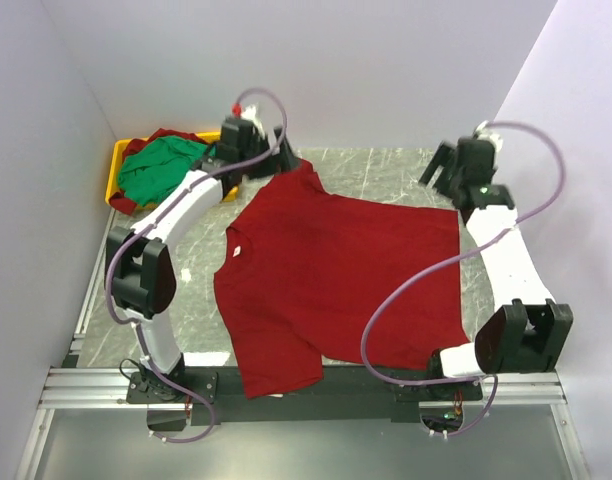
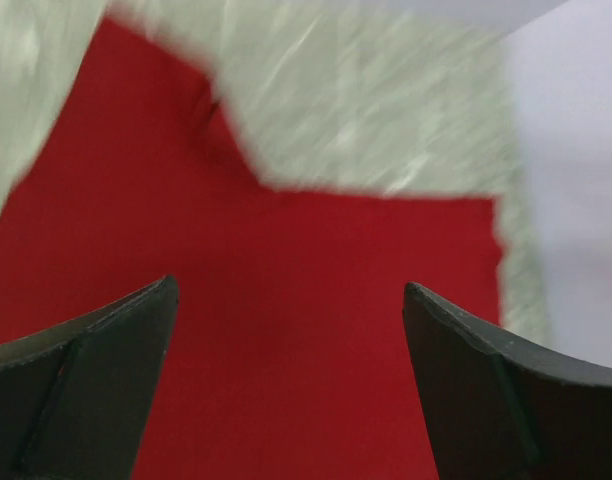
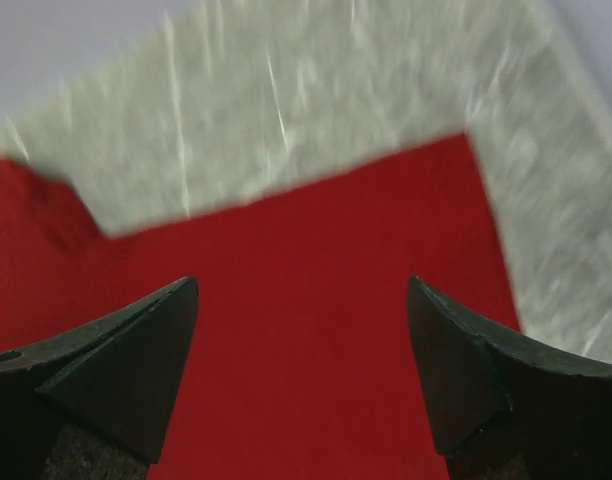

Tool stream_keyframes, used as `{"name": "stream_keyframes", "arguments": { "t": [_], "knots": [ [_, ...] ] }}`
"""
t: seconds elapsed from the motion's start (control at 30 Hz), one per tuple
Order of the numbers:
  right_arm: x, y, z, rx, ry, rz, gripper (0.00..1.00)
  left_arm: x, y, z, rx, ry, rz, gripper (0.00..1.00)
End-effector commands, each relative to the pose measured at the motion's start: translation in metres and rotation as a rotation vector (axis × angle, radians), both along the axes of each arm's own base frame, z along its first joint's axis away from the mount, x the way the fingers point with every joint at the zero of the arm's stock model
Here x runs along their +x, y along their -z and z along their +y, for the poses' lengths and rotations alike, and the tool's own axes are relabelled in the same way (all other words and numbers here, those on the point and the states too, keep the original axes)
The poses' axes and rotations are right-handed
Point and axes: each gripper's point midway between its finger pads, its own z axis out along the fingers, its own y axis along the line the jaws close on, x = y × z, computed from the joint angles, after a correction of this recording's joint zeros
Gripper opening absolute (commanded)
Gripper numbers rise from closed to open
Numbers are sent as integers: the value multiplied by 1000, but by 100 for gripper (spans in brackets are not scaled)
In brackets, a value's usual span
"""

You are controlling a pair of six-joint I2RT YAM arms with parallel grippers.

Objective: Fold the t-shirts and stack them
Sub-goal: Flatten the tshirt out

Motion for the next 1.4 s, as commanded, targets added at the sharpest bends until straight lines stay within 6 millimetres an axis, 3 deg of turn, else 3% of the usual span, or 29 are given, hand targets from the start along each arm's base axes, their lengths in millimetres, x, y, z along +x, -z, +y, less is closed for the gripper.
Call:
{"name": "stream_keyframes", "arguments": {
  "t": [0.0,0.07,0.1,0.23,0.4,0.43,0.63,1.07,1.23,1.37],
  "knots": [
    [-9,33,23,101,-60,33,90,-27,59,18,65,-47,171,99],
    [-11,48,33,149,-90,44,90,-42,79,18,66,-41,225,99],
    [-16,68,34,160,-91,82,90,-50,93,17,61,-32,265,100],
    [-19,107,39,188,-99,162,89,-57,116,18,47,-51,328,99],
    [-15,152,41,213,-83,275,89,-52,140,21,98,-72,389,99],
    [-14,162,46,235,-94,302,89,-53,153,23,127,-67,419,99],
    [-8,199,46,289,-67,412,87,-49,190,31,211,-94,487,100],
    [12,234,22,281,15,524,85,-20,238,26,290,-76,558,99],
    [19,247,11,302,57,565,85,0,249,16,273,-45,552,99],
    [39,245,3,287,64,564,84,22,251,9,246,-25,530,99]
  ]
}}
